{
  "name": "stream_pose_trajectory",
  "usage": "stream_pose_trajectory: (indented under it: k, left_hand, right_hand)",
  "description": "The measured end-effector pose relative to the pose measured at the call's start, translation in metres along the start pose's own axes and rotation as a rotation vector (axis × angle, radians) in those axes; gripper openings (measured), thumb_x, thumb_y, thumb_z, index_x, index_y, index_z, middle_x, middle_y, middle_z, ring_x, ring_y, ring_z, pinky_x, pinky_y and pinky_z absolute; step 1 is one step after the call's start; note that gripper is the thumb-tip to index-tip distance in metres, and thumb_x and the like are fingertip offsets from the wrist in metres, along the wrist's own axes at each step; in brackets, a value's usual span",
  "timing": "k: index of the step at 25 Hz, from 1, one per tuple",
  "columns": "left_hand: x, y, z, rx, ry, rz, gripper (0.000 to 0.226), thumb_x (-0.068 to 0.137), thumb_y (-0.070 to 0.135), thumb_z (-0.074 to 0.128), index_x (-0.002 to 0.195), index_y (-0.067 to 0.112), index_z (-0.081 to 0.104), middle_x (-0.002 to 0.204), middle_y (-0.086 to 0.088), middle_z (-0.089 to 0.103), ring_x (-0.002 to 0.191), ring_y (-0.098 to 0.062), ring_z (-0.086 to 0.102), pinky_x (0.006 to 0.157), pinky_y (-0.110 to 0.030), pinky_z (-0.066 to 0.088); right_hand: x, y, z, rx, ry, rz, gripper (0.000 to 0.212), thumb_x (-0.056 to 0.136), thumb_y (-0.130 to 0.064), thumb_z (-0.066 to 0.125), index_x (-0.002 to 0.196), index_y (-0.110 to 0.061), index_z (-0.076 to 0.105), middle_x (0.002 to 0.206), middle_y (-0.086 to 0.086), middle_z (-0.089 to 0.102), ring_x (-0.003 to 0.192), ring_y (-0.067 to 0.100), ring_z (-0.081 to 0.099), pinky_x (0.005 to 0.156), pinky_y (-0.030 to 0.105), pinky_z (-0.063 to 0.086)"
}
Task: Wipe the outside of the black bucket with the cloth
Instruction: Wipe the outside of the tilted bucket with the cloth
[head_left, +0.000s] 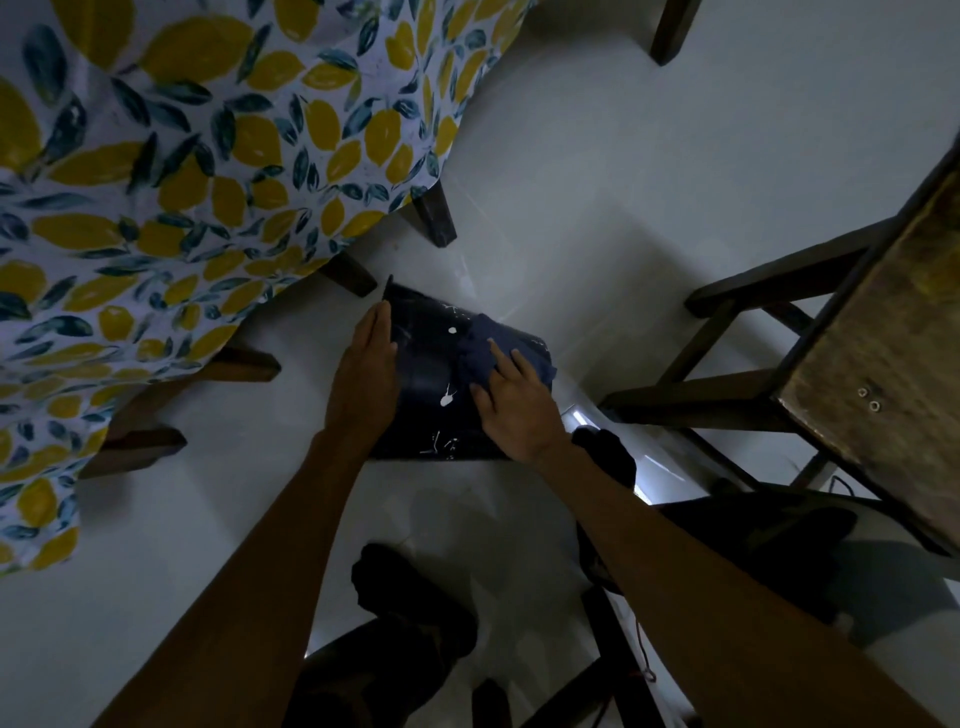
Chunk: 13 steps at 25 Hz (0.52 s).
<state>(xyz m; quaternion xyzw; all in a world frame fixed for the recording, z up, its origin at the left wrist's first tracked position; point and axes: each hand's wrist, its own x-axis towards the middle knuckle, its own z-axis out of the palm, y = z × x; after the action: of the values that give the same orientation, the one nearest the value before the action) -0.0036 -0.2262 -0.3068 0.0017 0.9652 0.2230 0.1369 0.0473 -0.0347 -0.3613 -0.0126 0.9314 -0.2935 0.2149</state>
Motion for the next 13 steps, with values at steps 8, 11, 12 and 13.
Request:
stream_pose_trajectory:
  k: [8, 11, 12, 13]
  left_hand:
    - [-0.007, -0.010, -0.007, 0.020, -0.039, 0.108, 0.055, 0.102, 0.011, 0.046, 0.154, 0.006, 0.027, 0.159, -0.016, 0.030, 0.145, -0.031, 0.033, 0.117, -0.035, 0.027]
    - [-0.009, -0.006, -0.007, 0.027, -0.055, 0.096, 0.057, 0.102, 0.011, 0.046, 0.155, 0.008, 0.025, 0.160, -0.014, 0.028, 0.144, -0.030, 0.034, 0.115, -0.034, 0.028]
    - [-0.010, -0.003, -0.006, 0.038, -0.060, 0.087, 0.058, 0.102, 0.010, 0.046, 0.155, 0.008, 0.024, 0.161, -0.014, 0.027, 0.144, -0.030, 0.034, 0.115, -0.036, 0.028]
    - [-0.011, -0.001, -0.005, 0.055, -0.068, 0.073, 0.060, 0.101, 0.008, 0.046, 0.156, 0.008, 0.021, 0.161, -0.014, 0.025, 0.144, -0.031, 0.034, 0.115, -0.038, 0.030]
  right_hand:
    - [0.014, -0.019, -0.003, 0.037, -0.125, 0.027, 0.053, 0.103, -0.051, 0.024, 0.151, -0.029, 0.029, 0.165, -0.007, -0.009, 0.151, 0.025, -0.011, 0.115, 0.067, 0.000]
    - [0.036, -0.018, -0.008, 0.069, -0.204, 0.087, 0.054, 0.104, -0.050, 0.021, 0.153, -0.029, 0.023, 0.164, -0.005, -0.014, 0.151, 0.028, -0.013, 0.114, 0.069, -0.001]
    - [0.037, -0.017, -0.008, 0.061, -0.221, 0.093, 0.054, 0.104, -0.049, 0.021, 0.153, -0.029, 0.023, 0.164, -0.004, -0.015, 0.151, 0.029, -0.013, 0.114, 0.069, 0.000]
    - [0.034, -0.015, -0.006, 0.055, -0.226, 0.086, 0.054, 0.104, -0.049, 0.021, 0.153, -0.028, 0.024, 0.164, -0.003, -0.015, 0.151, 0.029, -0.014, 0.115, 0.069, 0.000]
